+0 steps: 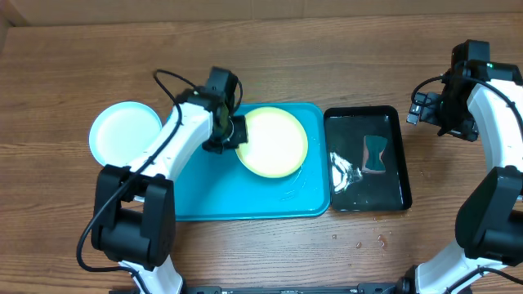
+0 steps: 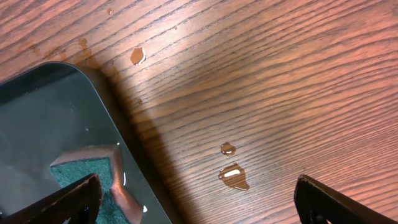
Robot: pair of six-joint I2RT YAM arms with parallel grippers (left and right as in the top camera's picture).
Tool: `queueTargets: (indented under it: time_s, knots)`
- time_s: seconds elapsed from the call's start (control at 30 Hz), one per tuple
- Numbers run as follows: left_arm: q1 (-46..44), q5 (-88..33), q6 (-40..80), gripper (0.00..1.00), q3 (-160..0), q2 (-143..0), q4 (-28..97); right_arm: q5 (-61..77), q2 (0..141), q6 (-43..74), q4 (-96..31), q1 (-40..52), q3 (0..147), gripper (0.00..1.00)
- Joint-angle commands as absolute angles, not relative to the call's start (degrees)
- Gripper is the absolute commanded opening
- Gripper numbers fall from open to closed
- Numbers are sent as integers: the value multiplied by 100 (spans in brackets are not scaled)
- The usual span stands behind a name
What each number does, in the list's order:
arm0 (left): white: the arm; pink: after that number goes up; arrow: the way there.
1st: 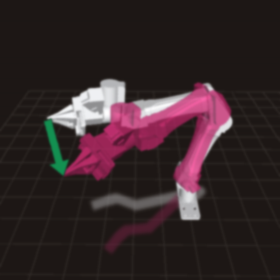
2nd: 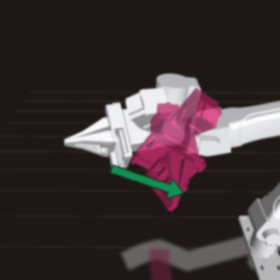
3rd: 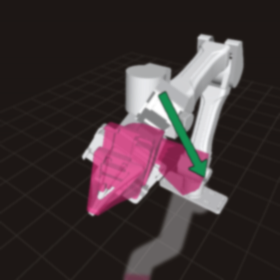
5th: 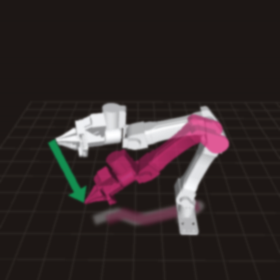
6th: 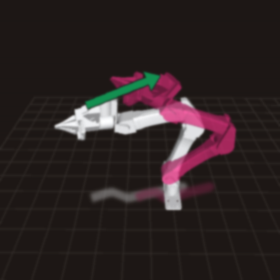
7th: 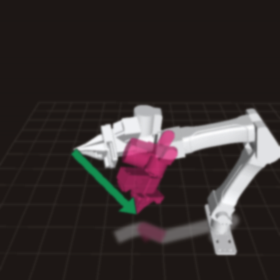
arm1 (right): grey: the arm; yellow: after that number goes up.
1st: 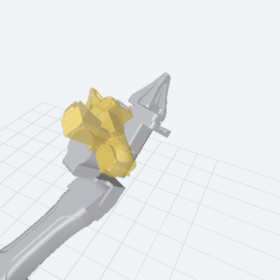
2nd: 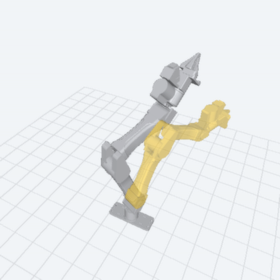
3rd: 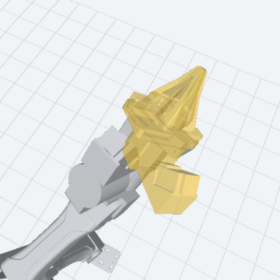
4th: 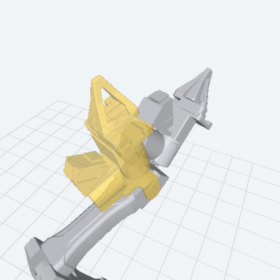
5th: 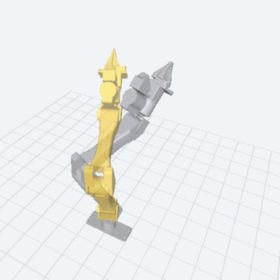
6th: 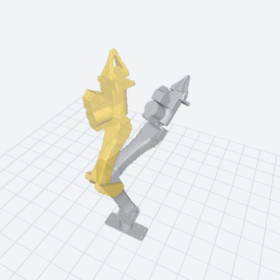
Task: Clean dirty plates on tray and stack at the side
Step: 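Lift yellow plate with left gripper and carry it rightward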
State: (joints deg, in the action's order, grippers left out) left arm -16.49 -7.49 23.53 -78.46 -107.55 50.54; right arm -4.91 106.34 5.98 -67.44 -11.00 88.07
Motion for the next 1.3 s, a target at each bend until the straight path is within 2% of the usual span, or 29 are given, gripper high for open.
queueTargets:
  time_s: [0.0,0.33,0.67,0.9,1.27]
  knots:
    - [-1614,-707,2224,4,-8444,-10829,5282,-506,10551,613,-6718,-1133,8875,100]
    - [-1949,-668,2231,4,-9745,-10829,5717,-506,10551,613,-6718,-1133,8875,100]
    - [-3181,515,2451,4,-9848,-10831,5277,-506,10551,613,-6718,-1133,8875,100]
    - [-4158,1887,2445,4,-9848,-10831,5113,-506,10551,613,-6718,-1133,8875,100]
    - [-5708,5262,1990,4,-9848,-10831,5074,-506,10551,613,-6718,-1133,8875,100]
